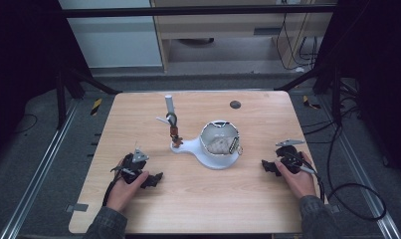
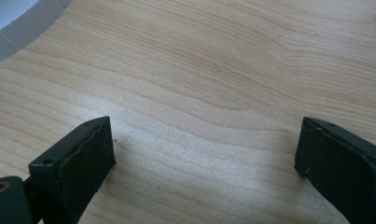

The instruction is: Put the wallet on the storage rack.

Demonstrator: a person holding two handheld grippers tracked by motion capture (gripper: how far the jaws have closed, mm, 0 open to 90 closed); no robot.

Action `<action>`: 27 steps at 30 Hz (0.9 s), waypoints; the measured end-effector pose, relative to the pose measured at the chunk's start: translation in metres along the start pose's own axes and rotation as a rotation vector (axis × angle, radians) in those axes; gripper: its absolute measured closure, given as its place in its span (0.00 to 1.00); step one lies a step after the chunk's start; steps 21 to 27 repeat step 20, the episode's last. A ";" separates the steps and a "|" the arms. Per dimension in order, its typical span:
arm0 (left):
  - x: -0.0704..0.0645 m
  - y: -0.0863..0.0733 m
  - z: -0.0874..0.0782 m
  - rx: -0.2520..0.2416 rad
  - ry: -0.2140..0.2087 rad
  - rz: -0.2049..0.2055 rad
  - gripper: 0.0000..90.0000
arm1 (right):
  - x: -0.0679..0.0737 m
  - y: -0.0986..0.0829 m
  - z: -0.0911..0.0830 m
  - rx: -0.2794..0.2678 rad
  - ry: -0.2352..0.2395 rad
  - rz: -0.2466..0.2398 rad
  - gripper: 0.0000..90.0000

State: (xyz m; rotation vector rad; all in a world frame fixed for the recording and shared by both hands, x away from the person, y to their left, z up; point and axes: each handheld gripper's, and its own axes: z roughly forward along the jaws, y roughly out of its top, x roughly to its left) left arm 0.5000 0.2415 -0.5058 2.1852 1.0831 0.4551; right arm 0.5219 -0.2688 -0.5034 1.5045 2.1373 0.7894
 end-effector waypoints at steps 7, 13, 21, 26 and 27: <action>0.000 0.000 0.000 -0.001 0.001 -0.002 0.00 | 0.000 -0.007 0.000 -0.059 -0.009 0.021 0.04; 0.000 0.000 0.001 -0.004 0.000 -0.002 0.00 | 0.004 -0.011 0.002 -0.101 -0.041 0.052 0.03; 0.000 0.000 0.002 -0.014 0.001 -0.006 0.00 | 0.014 -0.011 0.002 -0.094 -0.107 0.122 0.00; 0.000 0.000 0.002 -0.014 0.001 -0.006 0.00 | 0.014 -0.011 0.002 -0.094 -0.107 0.122 0.00; 0.000 0.000 0.002 -0.014 0.001 -0.006 0.00 | 0.014 -0.011 0.002 -0.094 -0.107 0.122 0.00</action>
